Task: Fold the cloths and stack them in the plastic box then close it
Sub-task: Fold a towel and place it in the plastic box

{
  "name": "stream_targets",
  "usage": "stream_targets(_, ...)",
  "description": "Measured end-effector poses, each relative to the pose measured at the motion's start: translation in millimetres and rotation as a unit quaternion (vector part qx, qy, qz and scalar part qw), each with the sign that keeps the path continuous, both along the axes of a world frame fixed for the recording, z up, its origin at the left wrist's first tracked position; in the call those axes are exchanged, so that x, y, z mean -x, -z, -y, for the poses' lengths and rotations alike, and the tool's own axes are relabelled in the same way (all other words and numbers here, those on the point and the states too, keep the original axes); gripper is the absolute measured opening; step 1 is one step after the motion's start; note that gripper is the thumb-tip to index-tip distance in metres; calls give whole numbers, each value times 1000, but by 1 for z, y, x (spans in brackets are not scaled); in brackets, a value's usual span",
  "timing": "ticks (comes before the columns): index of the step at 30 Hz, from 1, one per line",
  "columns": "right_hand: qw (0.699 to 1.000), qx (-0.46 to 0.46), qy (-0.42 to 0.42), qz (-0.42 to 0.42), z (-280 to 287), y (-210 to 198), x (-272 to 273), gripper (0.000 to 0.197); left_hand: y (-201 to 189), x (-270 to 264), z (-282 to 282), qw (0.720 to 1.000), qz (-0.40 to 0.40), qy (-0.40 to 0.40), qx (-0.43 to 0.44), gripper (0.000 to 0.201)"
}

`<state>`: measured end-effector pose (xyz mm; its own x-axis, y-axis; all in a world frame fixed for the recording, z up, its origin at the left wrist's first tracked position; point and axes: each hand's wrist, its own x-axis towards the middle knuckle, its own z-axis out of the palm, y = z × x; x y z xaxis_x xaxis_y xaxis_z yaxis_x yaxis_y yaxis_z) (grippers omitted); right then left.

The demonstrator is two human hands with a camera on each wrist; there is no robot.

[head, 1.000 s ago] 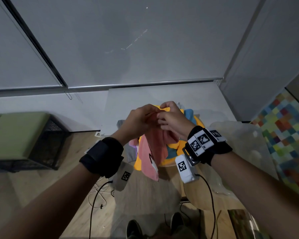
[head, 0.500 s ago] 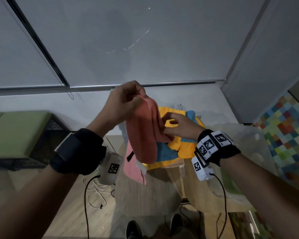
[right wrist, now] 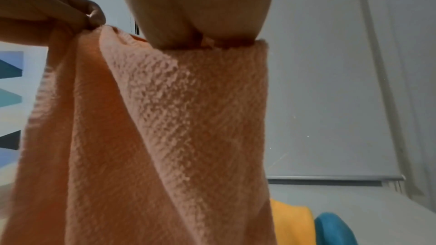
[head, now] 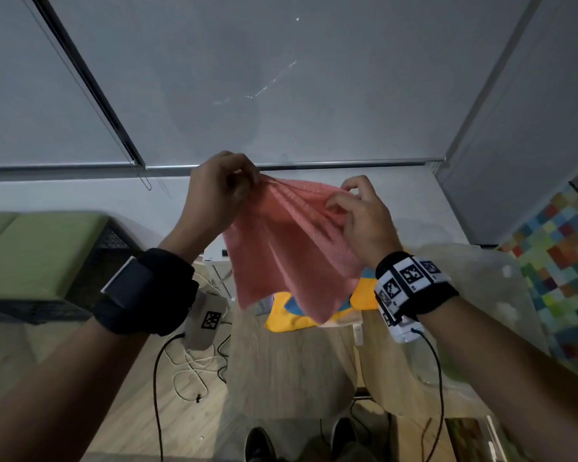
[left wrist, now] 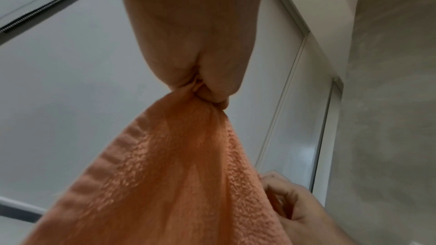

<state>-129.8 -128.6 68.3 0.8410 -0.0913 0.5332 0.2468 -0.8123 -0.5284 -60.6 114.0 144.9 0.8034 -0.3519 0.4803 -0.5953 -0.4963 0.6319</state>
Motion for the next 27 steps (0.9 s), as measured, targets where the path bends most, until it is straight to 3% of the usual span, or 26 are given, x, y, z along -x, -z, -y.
stream_targets(2,997,33,23,-65,10,3,-5,13,-1,-3,-5,999,41,-21,-23,32)
stream_targets(3,986,111,46,-116,15,4,-7,12,-2,-4,-7,998,52,-33,-25,33)
stream_targets(5,939,264,62,-210,25,4,-7,16,-3,-8,-10,997,67,-37,-32,34)
stream_targets(6,923,291,49,-249,30,2,-7,19,-1,-10,-12,996,76,-32,-45,34)
stream_targets(7,918,276,23,-283,34,-3,-6,22,1,-12,-15,994,84,-26,-62,34)
stream_targets(9,933,131,-46,-332,38,-15,-3,23,9,-16,-22,992,80,-27,-91,33)
stream_targets(13,940,-134,-93,-301,42,-34,-4,19,24,-25,-37,990,56,-65,-110,33)
stream_targets(15,931,-180,-115,-295,46,-45,-1,28,28,-27,-43,990,54,-79,-105,33)
stream_targets(17,933,-183,-132,-280,49,-49,0,27,30,-26,-46,991,57,-74,-101,33)
stream_targets(21,953,-222,-90,-185,54,-44,-4,24,28,-19,-46,993,58,-64,-78,28)
stream_targets(24,980,-133,-81,-121,52,-48,-1,23,27,-17,-45,994,58,-71,-64,27)
stream_targets(27,983,-70,-133,-108,45,-58,6,26,25,-23,-47,993,55,-85,-66,27)
